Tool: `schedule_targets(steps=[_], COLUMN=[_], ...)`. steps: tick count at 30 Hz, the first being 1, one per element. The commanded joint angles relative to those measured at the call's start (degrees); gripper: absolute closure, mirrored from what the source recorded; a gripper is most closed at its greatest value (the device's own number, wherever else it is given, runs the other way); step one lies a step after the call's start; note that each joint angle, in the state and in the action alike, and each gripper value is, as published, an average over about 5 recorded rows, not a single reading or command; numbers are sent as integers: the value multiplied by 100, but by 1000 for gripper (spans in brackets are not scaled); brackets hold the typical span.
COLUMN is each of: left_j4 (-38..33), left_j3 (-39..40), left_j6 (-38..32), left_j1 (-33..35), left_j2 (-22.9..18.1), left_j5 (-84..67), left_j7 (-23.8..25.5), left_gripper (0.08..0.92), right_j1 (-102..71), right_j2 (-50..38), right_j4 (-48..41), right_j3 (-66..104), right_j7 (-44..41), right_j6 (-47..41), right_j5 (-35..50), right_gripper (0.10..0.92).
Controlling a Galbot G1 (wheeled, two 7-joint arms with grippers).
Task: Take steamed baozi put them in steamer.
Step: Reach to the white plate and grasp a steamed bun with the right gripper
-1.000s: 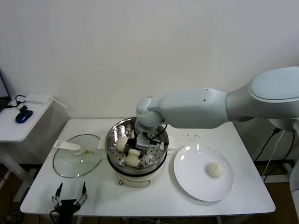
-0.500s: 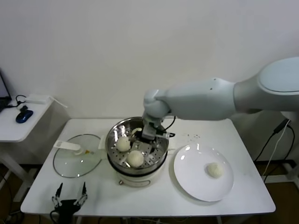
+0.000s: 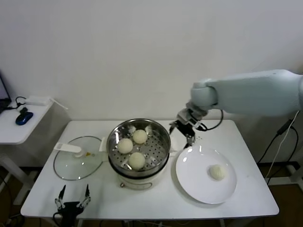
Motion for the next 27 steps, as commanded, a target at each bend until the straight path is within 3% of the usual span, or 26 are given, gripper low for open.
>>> schedule_targets(steps=[1,9,27], left_j4=[33,100,212], left_j3=[-4,-42,-67], left_j6=[-10,-45,-125], left_j1=[10,36,85], left_j2=[7,6,-17], left_j5=[4,13,259], left_j7=[10,-30,-59], left_gripper=[177,177,177], right_j1=[-80,-907,-2441], right_j2=[-1351,-1649,-1704], right_j4=[465,147,-723], right_j3=[-675,-299,614], right_j7=[88,76,103], right_j6=[-1981,-2084,-1951], right_j5=[364,-444,-1077], right_gripper=[203,203,203])
